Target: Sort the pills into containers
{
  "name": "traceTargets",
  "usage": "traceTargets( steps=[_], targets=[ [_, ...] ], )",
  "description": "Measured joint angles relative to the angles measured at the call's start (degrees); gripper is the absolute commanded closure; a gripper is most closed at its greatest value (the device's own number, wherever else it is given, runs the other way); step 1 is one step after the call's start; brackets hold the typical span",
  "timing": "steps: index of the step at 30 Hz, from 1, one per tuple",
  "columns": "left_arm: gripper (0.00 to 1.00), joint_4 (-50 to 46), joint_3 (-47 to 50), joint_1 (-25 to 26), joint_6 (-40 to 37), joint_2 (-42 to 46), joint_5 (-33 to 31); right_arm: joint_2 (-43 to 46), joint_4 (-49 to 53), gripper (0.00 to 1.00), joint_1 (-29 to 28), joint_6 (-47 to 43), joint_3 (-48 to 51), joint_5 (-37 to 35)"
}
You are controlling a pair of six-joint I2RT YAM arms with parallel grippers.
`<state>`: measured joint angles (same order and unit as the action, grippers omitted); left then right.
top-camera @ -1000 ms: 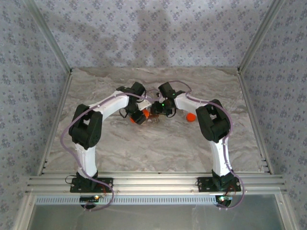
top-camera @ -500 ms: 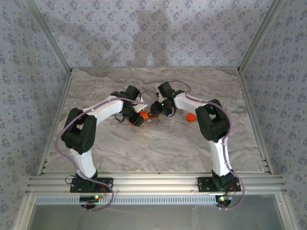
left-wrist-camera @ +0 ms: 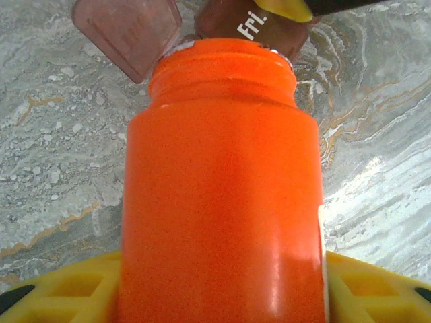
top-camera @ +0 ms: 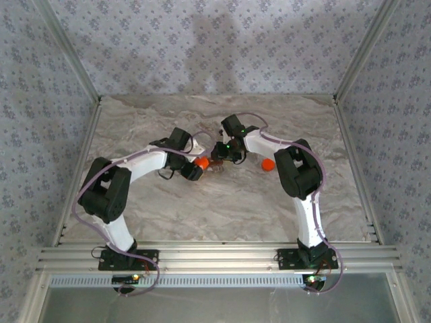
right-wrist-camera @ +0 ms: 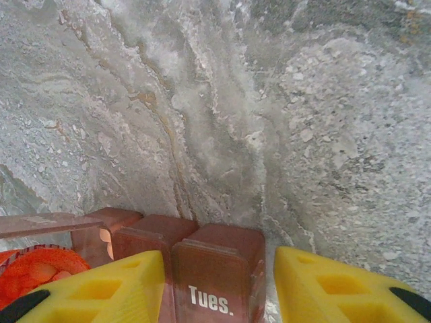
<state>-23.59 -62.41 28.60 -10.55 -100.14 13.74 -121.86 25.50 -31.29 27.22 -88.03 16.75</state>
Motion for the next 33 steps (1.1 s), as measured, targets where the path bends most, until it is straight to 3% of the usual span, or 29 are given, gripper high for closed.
traceTargets(
  steps=[14,33],
  targets=[
    [1.00,14.6,9.7,-1.2,4.6,6.2,3.6,-0.1,1.4,0.50,-0.3,0.0,-0.8,-1.1],
    [1.00,45.8,26.3,-1.3,11.3,7.5,6.4,-0.9,7.1,0.39,-0.4,0.0,-4.0,-3.1]
  ],
)
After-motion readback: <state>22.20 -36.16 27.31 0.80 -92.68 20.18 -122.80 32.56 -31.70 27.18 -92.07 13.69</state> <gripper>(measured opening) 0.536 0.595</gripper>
